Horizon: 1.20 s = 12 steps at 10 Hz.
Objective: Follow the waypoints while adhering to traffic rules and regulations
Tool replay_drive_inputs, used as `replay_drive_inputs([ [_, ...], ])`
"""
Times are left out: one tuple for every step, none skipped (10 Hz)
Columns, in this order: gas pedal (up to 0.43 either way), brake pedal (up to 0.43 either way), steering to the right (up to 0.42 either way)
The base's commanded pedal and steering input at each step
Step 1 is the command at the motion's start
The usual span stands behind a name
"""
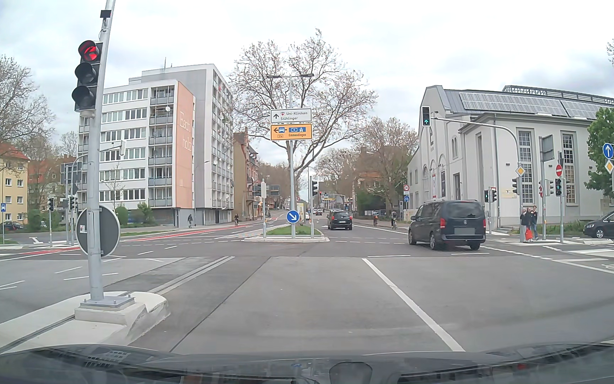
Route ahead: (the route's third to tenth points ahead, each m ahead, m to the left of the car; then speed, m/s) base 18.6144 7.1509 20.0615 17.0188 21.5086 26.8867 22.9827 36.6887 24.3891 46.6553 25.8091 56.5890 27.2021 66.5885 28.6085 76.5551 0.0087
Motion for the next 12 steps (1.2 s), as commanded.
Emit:
replay_drive_inputs([
  [0.0, 0.201, -0.001],
  [0.0, 0.201, -0.001],
  [0.0, 0.201, -0.001],
  [0.0, 0.207, -0.001],
  [0.0, 0.201, -0.001],
  [0.0, 0.201, -0.001],
  [0.0, 0.201, -0.001],
  [0.0, 0.201, -0.001],
  [0.0, 0.201, -0.001],
  [0.0, 0.201, -0.001],
  [0.0, 0.201, -0.001],
  [0.0, 0.201, -0.001],
])
